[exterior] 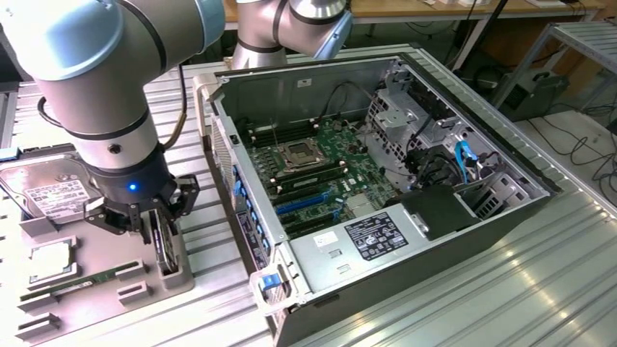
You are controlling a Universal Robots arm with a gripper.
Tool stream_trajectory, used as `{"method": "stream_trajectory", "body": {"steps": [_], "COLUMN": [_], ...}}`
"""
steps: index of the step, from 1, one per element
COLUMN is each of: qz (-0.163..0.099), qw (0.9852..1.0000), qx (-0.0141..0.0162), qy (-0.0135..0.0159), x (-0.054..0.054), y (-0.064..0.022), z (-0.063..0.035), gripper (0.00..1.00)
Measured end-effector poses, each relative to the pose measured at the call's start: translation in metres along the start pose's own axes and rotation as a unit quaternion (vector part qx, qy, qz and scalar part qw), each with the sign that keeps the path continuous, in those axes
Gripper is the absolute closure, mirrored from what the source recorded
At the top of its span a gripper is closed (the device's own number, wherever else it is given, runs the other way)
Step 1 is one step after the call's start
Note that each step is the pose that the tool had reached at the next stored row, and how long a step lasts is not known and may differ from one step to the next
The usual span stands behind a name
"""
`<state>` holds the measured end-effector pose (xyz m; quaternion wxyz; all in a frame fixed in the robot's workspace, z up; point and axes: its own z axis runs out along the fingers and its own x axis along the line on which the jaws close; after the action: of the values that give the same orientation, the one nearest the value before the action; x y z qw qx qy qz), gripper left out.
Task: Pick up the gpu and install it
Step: 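Pick up the gpu and move the gpu toward the slot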
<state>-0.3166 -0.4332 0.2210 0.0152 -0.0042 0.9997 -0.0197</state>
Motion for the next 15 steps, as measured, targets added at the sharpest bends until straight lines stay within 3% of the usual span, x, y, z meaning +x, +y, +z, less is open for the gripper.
{"method": "stream_trajectory", "body": {"steps": [6,8,15], "qz": [0.000,0.000,0.000], "qw": [1.0000,1.0000,1.0000], "qx": [-0.0001,0.0000,0.0000], "qy": [-0.0001,0.0000,0.0000], "x": [-0.0004,-0.0008,-0.0021], "y": [0.0000,0.0000,0.0001], "z": [0.0009,0.0012,0.0024], "gripper": [0.59,0.72,0.72]}}
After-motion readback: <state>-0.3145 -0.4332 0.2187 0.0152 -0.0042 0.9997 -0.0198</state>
